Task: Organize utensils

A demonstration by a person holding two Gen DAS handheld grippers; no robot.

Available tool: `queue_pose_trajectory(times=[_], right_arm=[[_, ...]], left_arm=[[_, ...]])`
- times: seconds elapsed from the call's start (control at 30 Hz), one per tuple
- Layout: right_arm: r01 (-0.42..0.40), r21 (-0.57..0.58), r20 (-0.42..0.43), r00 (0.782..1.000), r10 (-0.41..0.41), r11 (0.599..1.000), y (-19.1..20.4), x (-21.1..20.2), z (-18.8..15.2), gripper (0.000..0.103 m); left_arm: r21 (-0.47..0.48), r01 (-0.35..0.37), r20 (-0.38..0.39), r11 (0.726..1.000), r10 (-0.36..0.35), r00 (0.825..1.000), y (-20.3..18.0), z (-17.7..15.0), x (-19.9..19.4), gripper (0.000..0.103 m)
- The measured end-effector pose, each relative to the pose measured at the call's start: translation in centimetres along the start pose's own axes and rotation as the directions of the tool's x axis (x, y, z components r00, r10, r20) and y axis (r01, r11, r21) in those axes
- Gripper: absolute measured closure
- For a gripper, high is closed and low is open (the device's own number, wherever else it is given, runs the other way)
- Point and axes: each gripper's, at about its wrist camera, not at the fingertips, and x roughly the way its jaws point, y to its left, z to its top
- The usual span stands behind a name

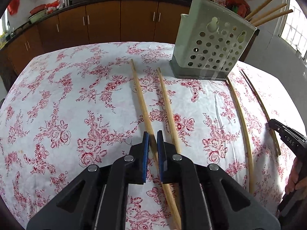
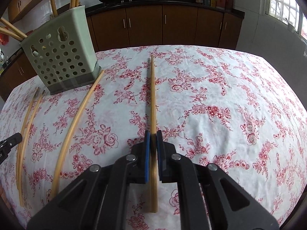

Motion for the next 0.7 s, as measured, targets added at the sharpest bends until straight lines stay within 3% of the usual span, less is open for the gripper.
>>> queue_pose_trajectory(times=[0.4,0.53,0.7], right_arm=[[-0.012,0.000,0.002,1.000,0.012,1.000,0.1,0.1,0.1,0.095],[-0.026,-0.013,-0.001,1.000,0.026,1.000,0.3,0.5,0.7,0.095],[-0.036,-0.026,-0.002,0.999,0.036,0.999,0.7,0.4,0.4,0.094]], left_arm=[[-0.079,-0.115,0.011,0.990,0.117,0.993,5.8,1.0,0.1,0.095],[-0.104,-0.106,0.015,0.989,0.108,0.994,5.9,1.1,0.2,0.095],[-0.052,-0.071,0.027,0.996,0.073,0.997,5.1,-0.2,-0.6,0.087]])
